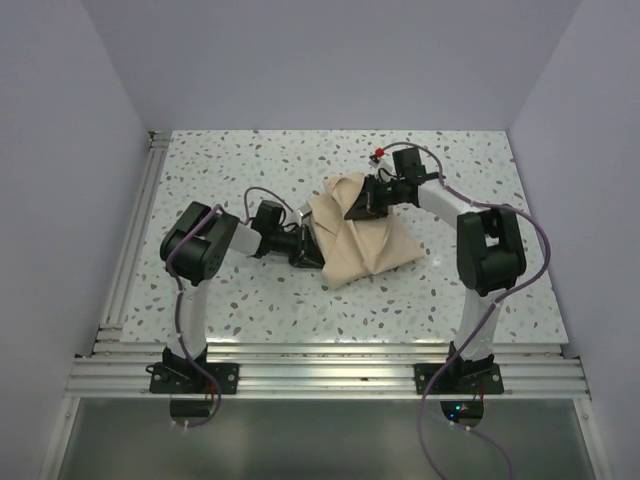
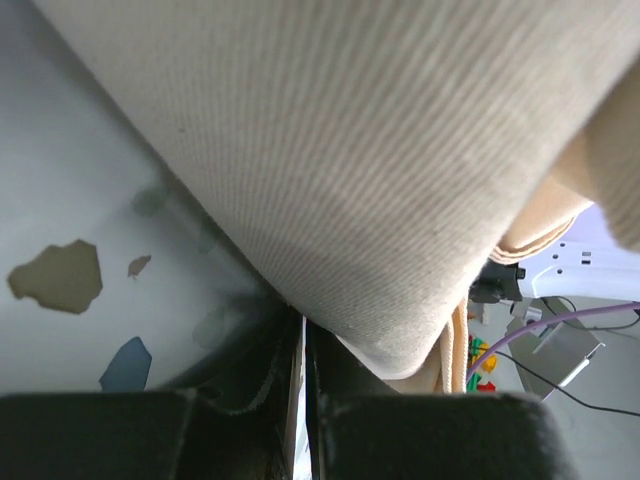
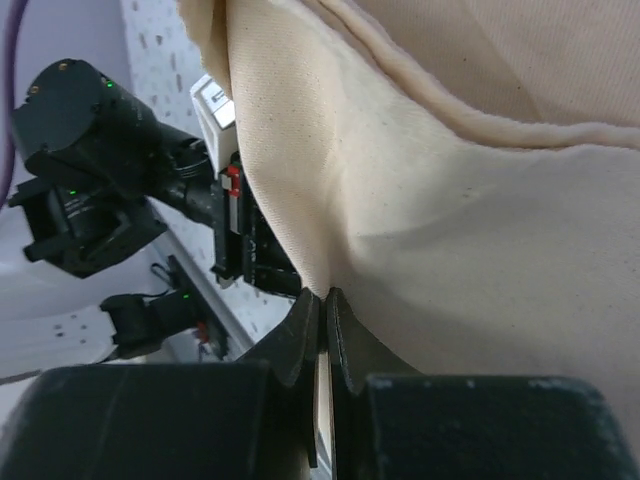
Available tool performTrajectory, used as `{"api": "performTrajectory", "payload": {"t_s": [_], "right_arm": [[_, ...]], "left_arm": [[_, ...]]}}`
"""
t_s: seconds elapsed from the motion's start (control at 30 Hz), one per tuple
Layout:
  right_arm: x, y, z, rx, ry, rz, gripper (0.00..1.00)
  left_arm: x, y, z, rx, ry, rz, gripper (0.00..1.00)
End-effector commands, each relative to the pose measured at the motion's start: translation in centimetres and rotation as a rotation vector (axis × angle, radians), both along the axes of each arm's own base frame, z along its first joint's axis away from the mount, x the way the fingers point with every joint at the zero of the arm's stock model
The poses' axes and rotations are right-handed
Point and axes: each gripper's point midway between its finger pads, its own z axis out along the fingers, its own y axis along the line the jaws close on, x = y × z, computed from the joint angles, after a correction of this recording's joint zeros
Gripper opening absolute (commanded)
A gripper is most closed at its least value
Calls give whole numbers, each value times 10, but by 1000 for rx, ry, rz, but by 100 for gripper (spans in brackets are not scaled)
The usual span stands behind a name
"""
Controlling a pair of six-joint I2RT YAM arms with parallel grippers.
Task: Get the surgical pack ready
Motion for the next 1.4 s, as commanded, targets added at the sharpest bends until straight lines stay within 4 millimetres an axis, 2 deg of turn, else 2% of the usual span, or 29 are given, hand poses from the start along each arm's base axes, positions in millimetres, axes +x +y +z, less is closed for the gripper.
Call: {"api": "performTrajectory", "payload": {"t_s": [0.0, 0.1, 0.4, 0.63, 0.87, 1.03, 1.37], "right_arm": [[-6, 24, 23, 231, 57, 69, 0], [-7, 26, 17, 268, 121, 45, 0], [-8, 31, 16, 338, 173, -9, 0], [-1, 37, 40, 410, 170, -27, 0], [3, 42, 50, 480, 187, -50, 0], [-12, 54, 41, 471, 212, -27, 0], [-21, 72, 28, 474, 242, -10, 0]], "left_arm": [[12, -6, -6, 17, -38, 17, 9], [16, -9, -6, 16, -39, 20, 9], [30, -33, 2, 5, -65, 26, 9], [36, -43, 5, 17, -84, 37, 9], [43, -49, 11, 15, -107, 59, 9], [54, -55, 12, 5, -107, 70, 9], [75, -66, 12, -5, -110, 83, 8]]}}
